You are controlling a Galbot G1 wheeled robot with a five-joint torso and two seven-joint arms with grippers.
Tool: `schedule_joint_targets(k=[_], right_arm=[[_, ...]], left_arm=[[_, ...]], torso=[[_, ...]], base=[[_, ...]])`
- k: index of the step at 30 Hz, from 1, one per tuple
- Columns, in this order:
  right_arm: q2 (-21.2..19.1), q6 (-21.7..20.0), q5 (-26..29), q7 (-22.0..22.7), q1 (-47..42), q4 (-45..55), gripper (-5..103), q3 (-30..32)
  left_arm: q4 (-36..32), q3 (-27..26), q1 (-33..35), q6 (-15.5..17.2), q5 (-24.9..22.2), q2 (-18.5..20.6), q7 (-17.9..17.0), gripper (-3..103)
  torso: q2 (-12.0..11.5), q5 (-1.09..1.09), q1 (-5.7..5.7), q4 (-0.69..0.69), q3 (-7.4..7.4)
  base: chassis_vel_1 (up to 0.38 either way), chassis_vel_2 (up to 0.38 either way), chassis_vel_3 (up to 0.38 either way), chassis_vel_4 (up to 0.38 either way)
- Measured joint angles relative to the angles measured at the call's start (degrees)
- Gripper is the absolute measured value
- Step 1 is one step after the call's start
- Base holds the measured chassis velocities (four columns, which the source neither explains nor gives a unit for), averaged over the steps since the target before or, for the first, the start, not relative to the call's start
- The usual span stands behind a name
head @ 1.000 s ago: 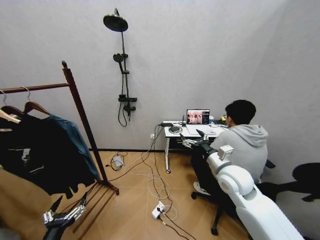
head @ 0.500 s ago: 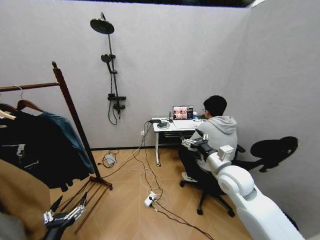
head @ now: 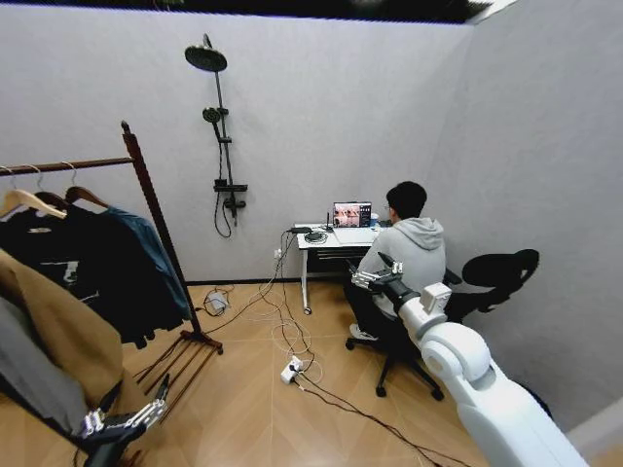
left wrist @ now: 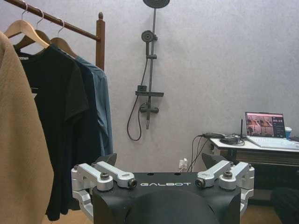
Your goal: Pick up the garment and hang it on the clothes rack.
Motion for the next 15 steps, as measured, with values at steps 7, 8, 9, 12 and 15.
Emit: schedule_joint_targets(k=[7, 8, 9, 12, 15], right_arm=[[0.15, 0.19, -0.52, -0.37, 0.00, -0.77, 100, -0.01], [0.17, 0.37, -0.62, -0.58, -0.01, -1.00, 100, -0.01], [0.17, 0.37, -0.62, -0.58, -0.01, -1.00, 100, -0.01], [0.18, 0.60, -0.67, -0.71, -0.01, -1.21, 100, -0.01], [0.16, 0.76, -0.69, -0.86, 0.02, -1.37, 100, -0.01]], left_arm=[[0.00, 0.00, 0.00, 0.00, 0.00, 0.00, 0.00, 100], [0.00, 0.00, 0.00, 0.00, 0.00, 0.00, 0.00, 100], [0.00, 0.00, 0.00, 0.00, 0.00, 0.00, 0.00, 100], [0.00, 0.00, 0.00, 0.00, 0.00, 0.00, 0.01, 100], [0.00, 0.00, 0.00, 0.00, 0.00, 0.00, 0.00, 100]], torso=[[0.00, 0.01, 0.00, 0.02, 0.00], [0.00, 0.02, 0.01, 0.01, 0.00], [0.00, 0.02, 0.01, 0.01, 0.00], [0.00, 0.01, 0.01, -0.01, 0.00], [0.01, -0.03, -0.02, 0.02, -0.01]], base=[[0.175, -0.166, -0.184, 0.168], [0.194, -0.215, -0.223, 0.183], [0.194, -0.215, -0.223, 0.183], [0.198, -0.214, -0.232, 0.207], [0.209, -0.238, -0.240, 0.205]])
